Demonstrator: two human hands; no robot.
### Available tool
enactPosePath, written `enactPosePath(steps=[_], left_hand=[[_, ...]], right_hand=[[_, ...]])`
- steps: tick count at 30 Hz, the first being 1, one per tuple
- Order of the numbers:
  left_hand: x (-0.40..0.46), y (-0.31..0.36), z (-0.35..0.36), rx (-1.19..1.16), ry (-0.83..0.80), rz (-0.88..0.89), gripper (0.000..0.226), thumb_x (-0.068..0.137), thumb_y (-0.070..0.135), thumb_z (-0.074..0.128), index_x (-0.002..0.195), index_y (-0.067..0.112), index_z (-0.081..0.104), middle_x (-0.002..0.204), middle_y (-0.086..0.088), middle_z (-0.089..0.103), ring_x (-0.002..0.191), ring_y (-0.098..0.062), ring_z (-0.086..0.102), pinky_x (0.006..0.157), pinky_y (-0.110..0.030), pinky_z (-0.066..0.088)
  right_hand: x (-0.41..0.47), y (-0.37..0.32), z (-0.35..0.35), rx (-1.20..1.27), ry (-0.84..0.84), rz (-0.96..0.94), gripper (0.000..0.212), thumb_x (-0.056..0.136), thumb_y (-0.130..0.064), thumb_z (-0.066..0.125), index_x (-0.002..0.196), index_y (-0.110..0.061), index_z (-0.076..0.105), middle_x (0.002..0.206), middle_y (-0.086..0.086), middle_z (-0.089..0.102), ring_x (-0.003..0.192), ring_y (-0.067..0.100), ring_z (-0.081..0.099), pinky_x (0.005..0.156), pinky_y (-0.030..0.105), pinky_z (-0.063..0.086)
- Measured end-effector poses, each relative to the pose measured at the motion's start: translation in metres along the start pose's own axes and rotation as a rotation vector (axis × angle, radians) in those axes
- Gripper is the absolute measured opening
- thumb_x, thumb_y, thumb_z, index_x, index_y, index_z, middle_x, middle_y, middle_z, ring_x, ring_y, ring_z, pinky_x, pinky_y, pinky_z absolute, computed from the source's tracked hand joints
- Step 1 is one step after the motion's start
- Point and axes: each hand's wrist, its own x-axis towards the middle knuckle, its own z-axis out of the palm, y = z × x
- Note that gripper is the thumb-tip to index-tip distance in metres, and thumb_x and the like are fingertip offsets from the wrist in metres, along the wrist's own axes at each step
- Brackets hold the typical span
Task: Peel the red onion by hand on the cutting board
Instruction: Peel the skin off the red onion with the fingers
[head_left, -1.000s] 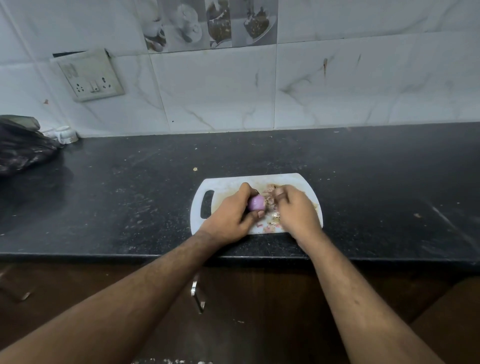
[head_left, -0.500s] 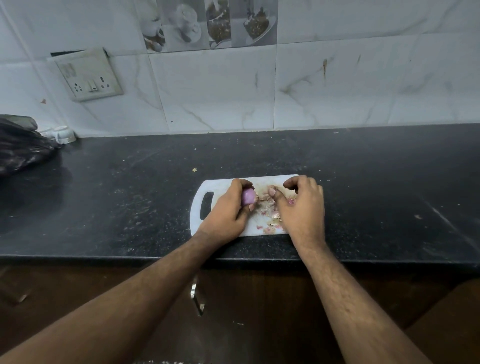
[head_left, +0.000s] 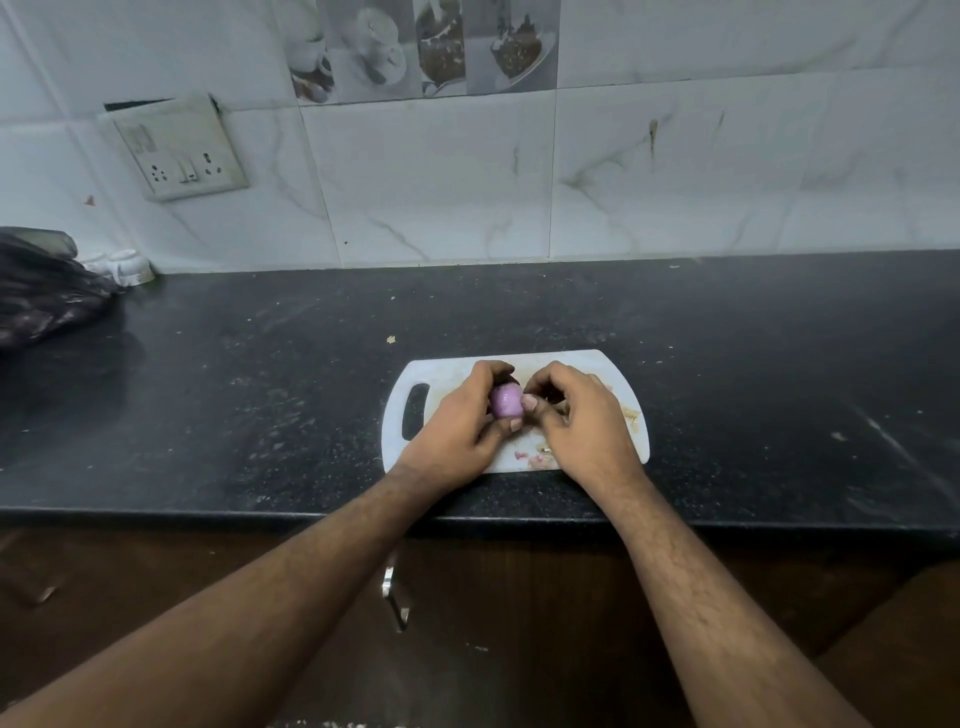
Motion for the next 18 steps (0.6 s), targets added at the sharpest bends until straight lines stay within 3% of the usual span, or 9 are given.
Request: enactPosePath(steps=[7, 11, 15, 18], left_hand=[[0.0003, 0.0005, -0.0007, 0.012, -0.011, 0.005, 0.056, 0.095, 0.011, 0.068, 0.143, 0.008, 0.039, 0.134, 0.0, 0.055, 0.127, -0.014, 0.055, 0.111, -0.039, 0.047], [0.0006, 0.0018, -0.0013, 0.001, -0.006, 0.005, 0.058, 0.094, 0.007, 0.069, 0.142, 0.011, 0.038, 0.135, 0.002, 0.06, 0.128, -0.012, 0.057, 0.109, -0.023, 0.045], [0.0013, 0.001, -0.0005, -0.044, -0.012, -0.04, 0.062, 0.093, 0.002, 0.069, 0.142, 0.019, 0.034, 0.136, 0.005, 0.063, 0.127, -0.008, 0.059, 0.109, -0.027, 0.049], [0.0013, 0.0, 0.0008, -0.075, -0.015, -0.05, 0.063, 0.092, 0.0, 0.069, 0.141, 0.016, 0.033, 0.133, 0.004, 0.061, 0.128, -0.009, 0.059, 0.109, -0.03, 0.049]], right_hand=[[-0.0006, -0.0008, 0.001, -0.126, -0.075, -0.022, 0.009, 0.101, -0.022, 0.059, 0.099, -0.031, 0.06, 0.092, -0.018, 0.062, 0.098, 0.011, 0.048, 0.082, 0.041, 0.048], [0.0016, 0.0038, 0.0045, -0.155, -0.13, 0.061, 0.011, 0.104, -0.028, 0.048, 0.107, -0.034, 0.056, 0.106, -0.011, 0.062, 0.103, 0.014, 0.052, 0.087, 0.042, 0.048], [0.0038, 0.0035, 0.0016, 0.016, 0.007, 0.132, 0.016, 0.104, -0.015, 0.047, 0.097, -0.027, 0.053, 0.097, -0.011, 0.063, 0.096, 0.015, 0.059, 0.071, 0.03, 0.044], [0.0025, 0.0016, 0.0004, 0.017, 0.04, 0.048, 0.012, 0.104, -0.018, 0.053, 0.105, -0.025, 0.063, 0.103, -0.011, 0.067, 0.102, 0.013, 0.061, 0.083, 0.031, 0.049]])
